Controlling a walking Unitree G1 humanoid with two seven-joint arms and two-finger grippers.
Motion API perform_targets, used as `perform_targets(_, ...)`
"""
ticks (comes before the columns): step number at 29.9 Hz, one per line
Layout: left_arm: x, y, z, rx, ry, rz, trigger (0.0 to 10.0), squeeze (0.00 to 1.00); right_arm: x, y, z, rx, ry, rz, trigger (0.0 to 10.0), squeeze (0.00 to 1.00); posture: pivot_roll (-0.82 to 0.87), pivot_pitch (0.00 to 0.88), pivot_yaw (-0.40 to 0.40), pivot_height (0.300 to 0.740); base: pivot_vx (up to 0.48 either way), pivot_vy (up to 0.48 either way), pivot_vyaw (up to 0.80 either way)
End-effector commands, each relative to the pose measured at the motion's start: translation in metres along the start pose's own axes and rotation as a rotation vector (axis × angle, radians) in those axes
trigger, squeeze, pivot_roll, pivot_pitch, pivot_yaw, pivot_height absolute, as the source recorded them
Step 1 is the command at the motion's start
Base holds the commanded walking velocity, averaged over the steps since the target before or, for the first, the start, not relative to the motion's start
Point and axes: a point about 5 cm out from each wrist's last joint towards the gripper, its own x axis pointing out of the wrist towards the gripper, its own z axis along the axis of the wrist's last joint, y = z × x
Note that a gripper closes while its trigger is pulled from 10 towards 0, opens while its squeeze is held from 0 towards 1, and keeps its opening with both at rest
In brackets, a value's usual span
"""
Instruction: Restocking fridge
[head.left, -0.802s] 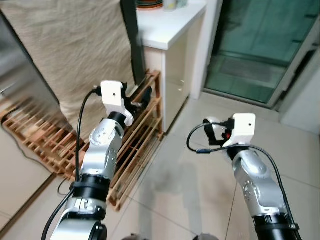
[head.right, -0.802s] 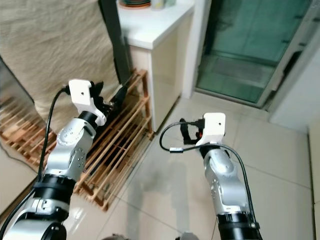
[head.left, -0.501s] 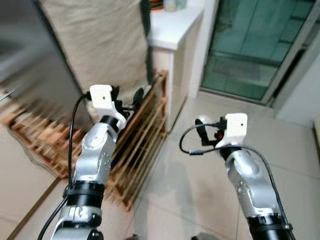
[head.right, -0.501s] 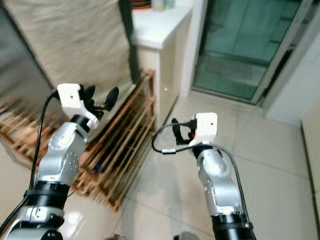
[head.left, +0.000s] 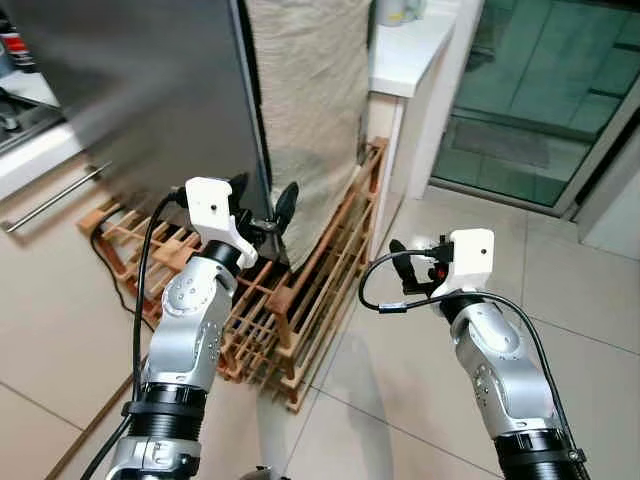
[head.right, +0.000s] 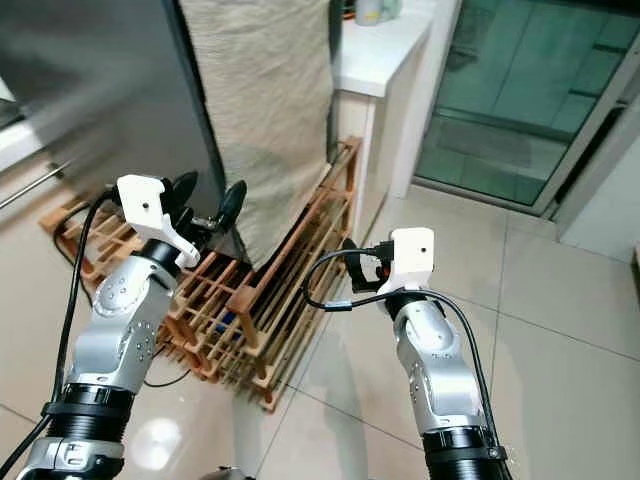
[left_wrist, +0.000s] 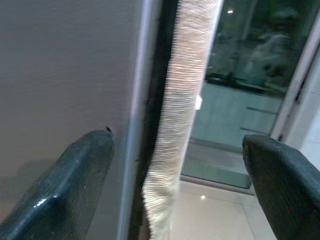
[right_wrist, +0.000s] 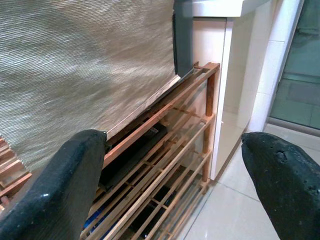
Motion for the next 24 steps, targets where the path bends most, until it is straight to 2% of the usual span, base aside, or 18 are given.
perform_targets(1,0.007,0.007,0.006,-0.015,-0.005,0.058,10.0,0.00,0.000,-0.002,0.006,-0.004,-0.024,-0.002,10.0,0.00,-0.08,0.000,0.053,0.740,0.000,0.000,0.00)
perform_targets(8,0.029,0.002,0.002,-0.031,0.045,0.077,10.0,0.00,0.001,0.000,0.008,-0.002,-0.030,0.011,10.0,0.00,-0.08,0.000,0.046,0.740,0.000,0.000,0.00)
perform_targets(9,0.038,-0.001,0.004,-0.044,0.044,0.079,10.0,0.00,0.001,0.002,0.009,-0.005,-0.032,0.018,10.0,0.00,-0.09,0.000,0.049,0.740,0.000,0.000,0.00)
perform_targets(13,0.048,-0.006,0.013,-0.065,0.018,0.063,10.0,0.00,0.000,0.004,0.009,-0.006,-0.035,0.022,10.0,0.00,-0.10,0.000,0.059,0.740,0.000,0.000,0.00)
perform_targets(24,0.054,-0.023,0.020,-0.141,-0.001,-0.023,10.0,0.00,-0.001,0.002,0.009,-0.008,-0.033,0.021,10.0,0.00,-0.10,0.000,0.054,0.740,0.000,0.000,0.00)
